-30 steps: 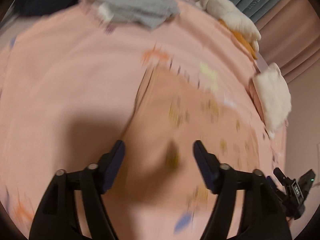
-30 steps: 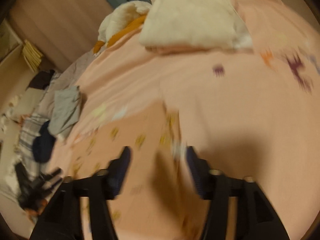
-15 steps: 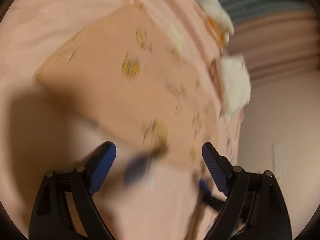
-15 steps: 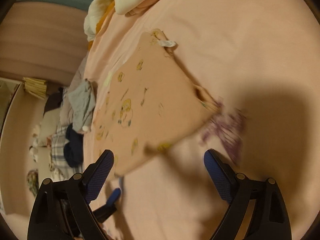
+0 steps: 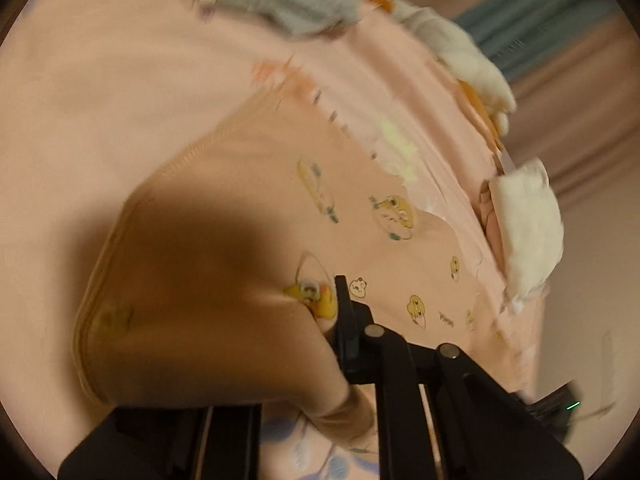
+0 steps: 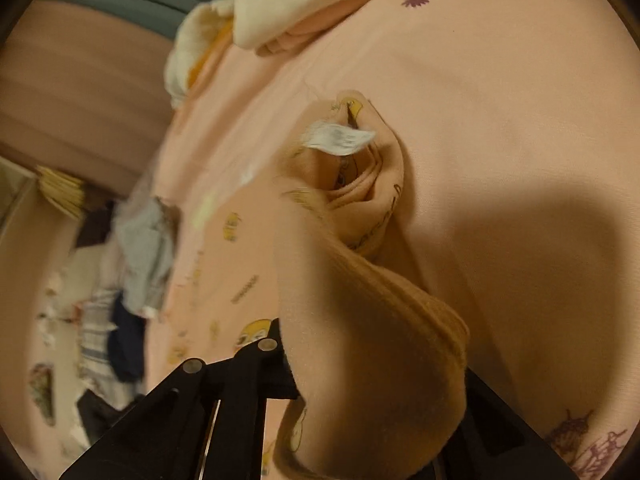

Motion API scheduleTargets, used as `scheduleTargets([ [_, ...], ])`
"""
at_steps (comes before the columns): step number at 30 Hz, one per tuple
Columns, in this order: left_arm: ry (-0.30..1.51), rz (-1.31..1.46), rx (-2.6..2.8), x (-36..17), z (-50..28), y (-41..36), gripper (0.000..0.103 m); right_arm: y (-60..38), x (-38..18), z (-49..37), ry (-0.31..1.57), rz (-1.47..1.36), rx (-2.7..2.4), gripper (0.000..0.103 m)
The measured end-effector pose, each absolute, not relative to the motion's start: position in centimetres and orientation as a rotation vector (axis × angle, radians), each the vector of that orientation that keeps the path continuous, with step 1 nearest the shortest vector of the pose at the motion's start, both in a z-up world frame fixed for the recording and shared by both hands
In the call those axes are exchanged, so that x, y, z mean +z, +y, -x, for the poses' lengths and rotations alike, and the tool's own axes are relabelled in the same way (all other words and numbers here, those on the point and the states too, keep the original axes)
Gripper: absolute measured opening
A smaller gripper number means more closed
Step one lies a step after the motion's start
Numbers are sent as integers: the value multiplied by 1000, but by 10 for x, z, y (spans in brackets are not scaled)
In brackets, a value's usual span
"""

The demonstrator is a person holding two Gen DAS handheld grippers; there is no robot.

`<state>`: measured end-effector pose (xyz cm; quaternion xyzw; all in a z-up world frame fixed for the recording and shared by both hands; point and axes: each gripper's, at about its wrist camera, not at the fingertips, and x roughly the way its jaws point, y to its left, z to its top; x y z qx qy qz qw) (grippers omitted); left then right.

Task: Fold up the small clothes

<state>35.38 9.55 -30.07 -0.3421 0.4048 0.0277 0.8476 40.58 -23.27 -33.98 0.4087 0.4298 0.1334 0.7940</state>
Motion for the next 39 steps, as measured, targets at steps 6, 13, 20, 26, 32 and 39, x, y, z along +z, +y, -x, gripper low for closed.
scheduleTargets([
  [6,830,663,-52,-274,-278,91,12,-254,-303,-347,861,-846,436,11],
  [13,847,678,-25,-317,-197,83,14,-257,-321,-260,1000,-651,343,11],
  [20,795,679,79,-321,-149,103,17,-273,-322,-223,910,-572,240,11],
  [26,721,761,109,-331,-119,141,14,-292,-323,-211,901,-655,197,10],
  [32,746,788,73,-330,-124,149,12,-320,-321,-190,871,-661,9,10],
  [39,685,556,183,-311,-119,138,18,-323,-304,-180,841,-561,-109,9],
])
